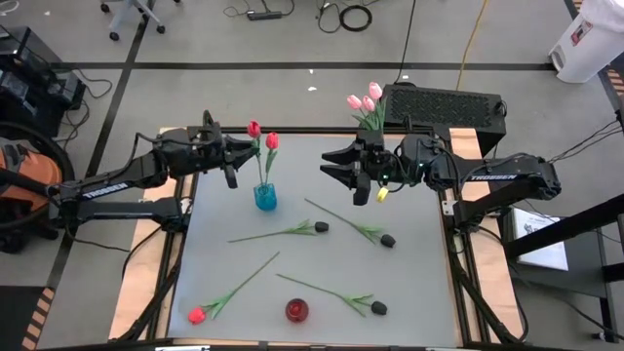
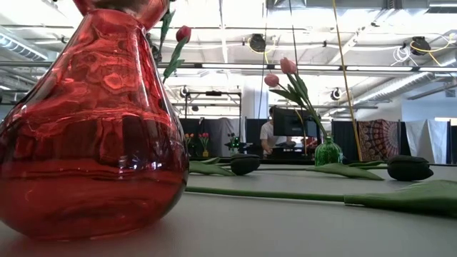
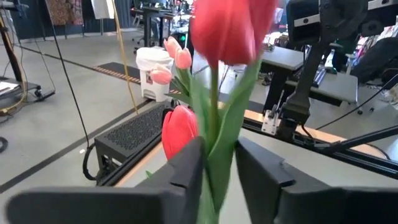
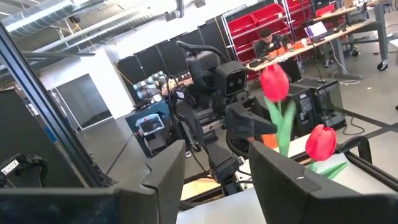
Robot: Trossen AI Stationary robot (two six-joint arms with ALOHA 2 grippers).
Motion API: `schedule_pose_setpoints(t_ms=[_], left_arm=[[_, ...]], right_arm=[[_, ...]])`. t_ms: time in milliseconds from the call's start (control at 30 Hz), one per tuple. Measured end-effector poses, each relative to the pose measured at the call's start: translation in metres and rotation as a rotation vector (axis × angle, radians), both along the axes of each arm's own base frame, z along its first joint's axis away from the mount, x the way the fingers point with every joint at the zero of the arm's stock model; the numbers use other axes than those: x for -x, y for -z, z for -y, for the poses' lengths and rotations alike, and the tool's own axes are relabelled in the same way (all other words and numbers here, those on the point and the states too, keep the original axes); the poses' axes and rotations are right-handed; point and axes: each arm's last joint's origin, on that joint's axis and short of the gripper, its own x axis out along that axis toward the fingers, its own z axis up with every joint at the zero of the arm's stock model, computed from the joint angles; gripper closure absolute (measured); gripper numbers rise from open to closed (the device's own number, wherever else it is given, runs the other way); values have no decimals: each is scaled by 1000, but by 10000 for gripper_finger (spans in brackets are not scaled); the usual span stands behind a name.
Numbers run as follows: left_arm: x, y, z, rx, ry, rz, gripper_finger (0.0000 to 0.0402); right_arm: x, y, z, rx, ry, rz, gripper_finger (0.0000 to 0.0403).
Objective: Sort flowers into vase by color
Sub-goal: Put the top red flower into the blue vase, then put the red flower into the blue vase
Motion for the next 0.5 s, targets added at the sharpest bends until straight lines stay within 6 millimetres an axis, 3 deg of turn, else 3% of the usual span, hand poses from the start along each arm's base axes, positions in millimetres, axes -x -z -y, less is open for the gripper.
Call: schedule_pose_setpoints(t_ms=[200, 500], left_arm=[[3, 6, 1, 31, -3, -67, 246], [18, 15, 6, 113, -13, -159, 242]], right_arm=[[0, 0, 0, 14, 1, -1, 234], [0, 1, 0, 30, 2, -10, 234]])
